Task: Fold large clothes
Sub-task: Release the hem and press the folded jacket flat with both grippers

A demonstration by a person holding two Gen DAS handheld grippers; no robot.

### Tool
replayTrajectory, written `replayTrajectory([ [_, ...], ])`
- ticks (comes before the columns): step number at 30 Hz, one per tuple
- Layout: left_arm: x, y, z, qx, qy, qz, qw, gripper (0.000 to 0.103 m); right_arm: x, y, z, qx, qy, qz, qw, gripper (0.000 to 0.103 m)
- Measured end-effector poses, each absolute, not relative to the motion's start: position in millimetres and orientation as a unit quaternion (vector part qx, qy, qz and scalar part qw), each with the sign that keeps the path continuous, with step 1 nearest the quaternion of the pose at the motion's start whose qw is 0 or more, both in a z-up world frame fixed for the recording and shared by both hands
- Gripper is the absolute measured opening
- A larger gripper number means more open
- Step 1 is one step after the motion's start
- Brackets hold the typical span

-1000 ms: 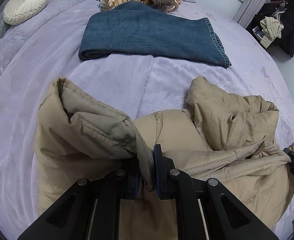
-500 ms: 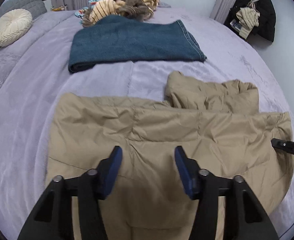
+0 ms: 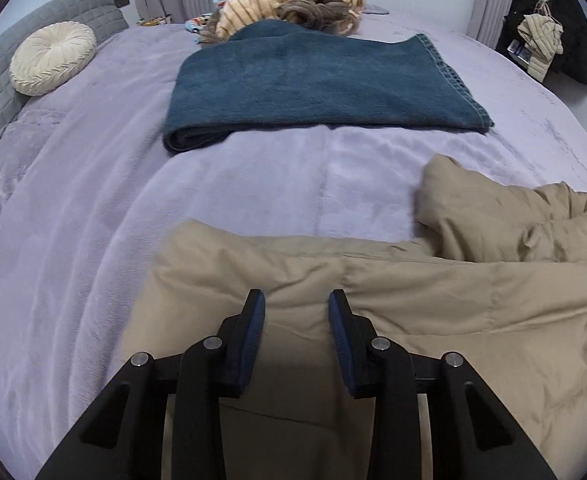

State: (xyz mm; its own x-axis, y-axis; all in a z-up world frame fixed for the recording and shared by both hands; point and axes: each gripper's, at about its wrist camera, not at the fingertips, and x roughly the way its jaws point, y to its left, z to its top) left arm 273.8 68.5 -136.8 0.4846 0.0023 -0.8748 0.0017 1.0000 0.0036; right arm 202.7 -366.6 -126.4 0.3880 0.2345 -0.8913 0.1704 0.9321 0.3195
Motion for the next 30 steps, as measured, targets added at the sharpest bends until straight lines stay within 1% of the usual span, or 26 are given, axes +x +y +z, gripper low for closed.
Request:
replayTrajectory([
  [4,282.4,94.1,-150.4,-0.008,0.515,0.022,0.857,0.037,184.7,-404.5,-123.0,0.174,0.543,-0.034,0.821,0.0],
  [8,292.4,92.0,-163.5,-0.015,0.525,0.026,0.851,0.037,186.2,-429.2,-143.2,0.227,0.539,-0.049,0.81,0.0],
  [11,294.1,88.7,-162.3,-0.01,0.53,0.03,0.847,0.037,195.7,-431.5,-153.7,0.234,0.542,-0.064,0.805,0.0],
  [14,288.2,95.3,-150.4,-0.021,0.535,0.03,0.844,0.037,199.6,-434.8,-149.2,0.25,0.541,-0.076,0.799,0.0],
  [15,285.9,96.7,-145.2,-0.022,0.535,0.03,0.844,0.037,198.7,-436.6,-144.9,0.259,0.539,-0.076,0.798,0.004],
  [16,280.9,98.7,-139.4,-0.02,0.535,0.029,0.844,0.038,195.1,-436.3,-138.2,0.266,0.535,-0.075,0.799,0.005],
  [17,275.0,99.9,-133.4,-0.018,0.535,0.027,0.844,0.038,192.0,-436.2,-132.1,0.267,0.533,-0.075,0.8,0.008],
  [18,269.4,100.4,-127.7,-0.015,0.534,0.024,0.845,0.052,187.0,-435.4,-124.6,0.266,0.531,-0.072,0.802,0.011],
  [19,262.4,101.2,-121.8,-0.012,0.533,0.024,0.846,0.062,182.1,-432.6,-117.9,0.266,0.527,-0.068,0.804,0.021],
  [20,253.4,102.4,-115.1,-0.01,0.53,0.026,0.848,0.077,175.3,-431.0,-111.3,0.267,0.523,-0.064,0.807,0.037],
  [21,244.8,103.3,-109.0,-0.01,0.526,0.026,0.85,0.079,168.0,-429.1,-105.0,0.271,0.519,-0.059,0.808,0.044],
  [22,237.1,103.9,-104.9,-0.011,0.526,0.024,0.85,0.079,159.2,-426.0,-98.7,0.276,0.516,-0.054,0.809,0.048],
  [27,199.1,112.9,-94.5,-0.045,0.544,0.033,0.837,0.079,116.0,-412.0,-82.4,0.305,0.514,-0.041,0.801,0.049],
  [28,191.5,113.2,-92.6,-0.05,0.546,0.032,0.836,0.082,108.4,-409.7,-81.5,0.313,0.514,-0.039,0.797,0.049],
  [29,184.1,112.6,-91.3,-0.052,0.547,0.032,0.835,0.1,98.6,-407.4,-80.6,0.321,0.515,-0.037,0.794,0.052],
  [30,176.1,111.3,-88.8,-0.051,0.546,0.034,0.835,0.103,88.2,-404.7,-79.8,0.326,0.517,-0.036,0.791,0.054],
])
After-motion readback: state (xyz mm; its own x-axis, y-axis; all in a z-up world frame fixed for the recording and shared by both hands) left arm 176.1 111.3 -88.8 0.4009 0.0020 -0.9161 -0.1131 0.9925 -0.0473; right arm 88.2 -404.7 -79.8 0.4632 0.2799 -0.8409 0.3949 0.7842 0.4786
